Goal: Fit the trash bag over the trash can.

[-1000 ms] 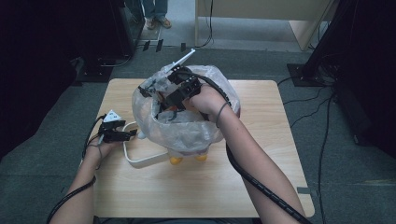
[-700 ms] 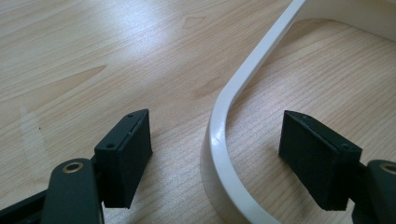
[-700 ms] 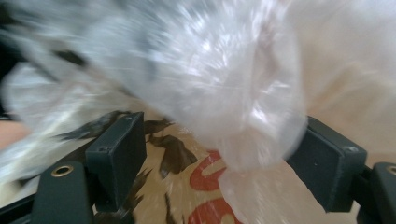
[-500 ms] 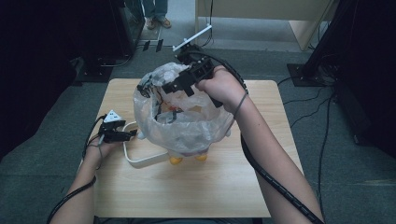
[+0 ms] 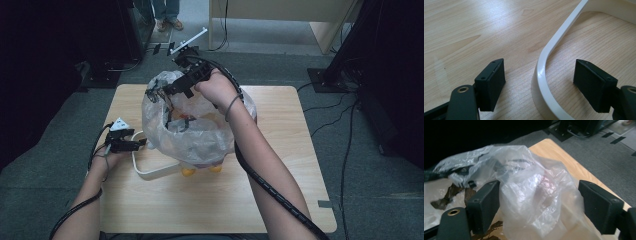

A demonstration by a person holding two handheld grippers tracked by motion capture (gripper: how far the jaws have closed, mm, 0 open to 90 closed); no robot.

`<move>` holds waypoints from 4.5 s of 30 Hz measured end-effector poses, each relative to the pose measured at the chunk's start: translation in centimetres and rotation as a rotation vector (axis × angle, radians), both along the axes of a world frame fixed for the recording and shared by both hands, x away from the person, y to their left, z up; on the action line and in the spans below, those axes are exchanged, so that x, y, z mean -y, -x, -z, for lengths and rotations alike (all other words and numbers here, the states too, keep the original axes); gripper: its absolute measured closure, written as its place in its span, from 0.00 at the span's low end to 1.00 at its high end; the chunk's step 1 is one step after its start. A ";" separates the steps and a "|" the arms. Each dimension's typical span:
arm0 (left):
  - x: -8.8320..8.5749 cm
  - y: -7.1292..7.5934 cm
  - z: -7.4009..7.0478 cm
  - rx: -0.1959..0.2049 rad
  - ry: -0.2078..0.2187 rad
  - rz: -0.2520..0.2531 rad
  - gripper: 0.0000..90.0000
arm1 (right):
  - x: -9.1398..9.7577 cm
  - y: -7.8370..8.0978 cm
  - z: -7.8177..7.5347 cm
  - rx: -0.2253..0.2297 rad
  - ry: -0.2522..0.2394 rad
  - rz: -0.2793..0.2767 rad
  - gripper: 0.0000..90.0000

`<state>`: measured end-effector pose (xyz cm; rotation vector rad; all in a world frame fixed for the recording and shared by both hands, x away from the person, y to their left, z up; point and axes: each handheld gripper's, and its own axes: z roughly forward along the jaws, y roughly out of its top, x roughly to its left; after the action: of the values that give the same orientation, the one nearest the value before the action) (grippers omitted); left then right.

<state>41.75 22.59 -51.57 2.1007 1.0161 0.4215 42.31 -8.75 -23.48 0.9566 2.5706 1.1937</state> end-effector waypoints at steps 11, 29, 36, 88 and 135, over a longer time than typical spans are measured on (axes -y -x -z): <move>0.1 0.0 0.0 0.003 -0.007 -0.001 0.28 | 1.6 0.4 0.0 0.002 -0.021 0.047 0.18; 0.2 0.1 0.0 0.010 -0.021 -0.001 0.28 | 3.9 4.3 -0.7 -0.139 -0.076 -0.041 0.28; 0.2 0.1 0.0 0.010 -0.021 -0.001 0.28 | 1.1 3.2 1.9 -0.149 0.076 0.022 0.32; 0.2 0.1 0.0 0.009 -0.020 -0.001 0.28 | 2.3 1.5 -2.2 0.067 0.053 0.050 0.18; 0.3 0.1 0.0 0.009 -0.022 -0.005 0.28 | 12.7 3.8 -1.1 0.012 -0.074 0.205 0.16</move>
<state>41.61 22.31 -51.60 2.1144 1.0161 0.4470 38.51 -21.41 -22.37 1.1906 2.3654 1.2391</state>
